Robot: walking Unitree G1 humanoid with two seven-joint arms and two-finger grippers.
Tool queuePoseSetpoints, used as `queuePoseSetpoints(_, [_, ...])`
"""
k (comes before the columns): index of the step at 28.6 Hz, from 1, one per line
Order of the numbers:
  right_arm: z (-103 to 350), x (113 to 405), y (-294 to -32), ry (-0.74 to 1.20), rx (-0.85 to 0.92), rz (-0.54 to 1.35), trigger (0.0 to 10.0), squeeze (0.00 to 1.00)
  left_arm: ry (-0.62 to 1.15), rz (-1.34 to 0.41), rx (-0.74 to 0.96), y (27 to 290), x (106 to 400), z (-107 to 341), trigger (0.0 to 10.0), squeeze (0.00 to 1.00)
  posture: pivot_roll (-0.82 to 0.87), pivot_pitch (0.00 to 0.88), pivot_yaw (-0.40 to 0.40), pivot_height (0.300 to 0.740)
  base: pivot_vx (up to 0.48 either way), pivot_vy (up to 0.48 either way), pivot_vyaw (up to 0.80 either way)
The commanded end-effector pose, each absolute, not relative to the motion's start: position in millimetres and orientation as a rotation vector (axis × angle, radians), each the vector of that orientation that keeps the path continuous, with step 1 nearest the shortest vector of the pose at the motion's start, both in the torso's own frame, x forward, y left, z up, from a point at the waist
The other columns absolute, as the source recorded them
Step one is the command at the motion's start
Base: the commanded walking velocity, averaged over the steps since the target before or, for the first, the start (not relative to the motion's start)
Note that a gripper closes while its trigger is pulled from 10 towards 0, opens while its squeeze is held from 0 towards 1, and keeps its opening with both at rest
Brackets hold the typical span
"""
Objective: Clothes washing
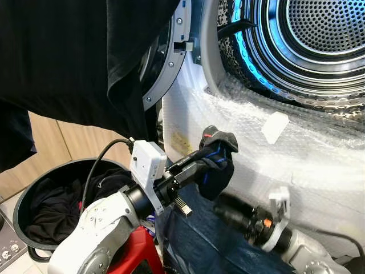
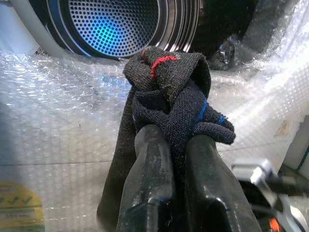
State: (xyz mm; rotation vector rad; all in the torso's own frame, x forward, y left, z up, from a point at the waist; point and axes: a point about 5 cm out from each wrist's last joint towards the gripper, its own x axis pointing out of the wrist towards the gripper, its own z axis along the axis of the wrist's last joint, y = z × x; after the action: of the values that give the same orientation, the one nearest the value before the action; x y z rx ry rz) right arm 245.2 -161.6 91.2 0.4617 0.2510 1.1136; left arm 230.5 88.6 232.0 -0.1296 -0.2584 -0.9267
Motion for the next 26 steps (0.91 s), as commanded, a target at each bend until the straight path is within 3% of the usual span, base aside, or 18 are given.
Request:
queuePoseSetpoints(1, [87,240,-163,0.277,0.404,1.136,10.0,0.0,-0.298,-0.937,-0.129,89,228,242,0.0,0.0,0.06,0.0,-0.068,0.74,0.0,0.0,0.0])
queuePoseSetpoints(12, [93,262,-174,0.187,0.549,0.931,10.0,0.0,-0.283,-0.942,-0.144,88,229,241,0.0,0.0,0.06,0.0,-0.071,0.74,0.0,0.0,0.0])
queuePoseSetpoints(16, [100,264,-174,0.172,0.712,0.89,10.0,0.0,-0.283,-0.943,-0.144,88,229,240,0.0,0.0,0.06,0.0,-0.073,0.74,0.0,0.0,0.0])
queuePoseSetpoints(20, [89,246,-163,0.302,0.874,0.923,10.0,0.0,-0.28,-0.953,-0.149,86,229,240,0.0,0.0,0.06,0.0,-0.079,0.74,0.0,0.0,0.0])
queuePoseSetpoints(26, [94,235,-149,0.272,0.832,0.991,10.0,0.0,-0.27,-0.958,-0.154,85,229,238,0.0,0.0,0.06,0.0,-0.081,0.74,0.0,0.0,0.0])
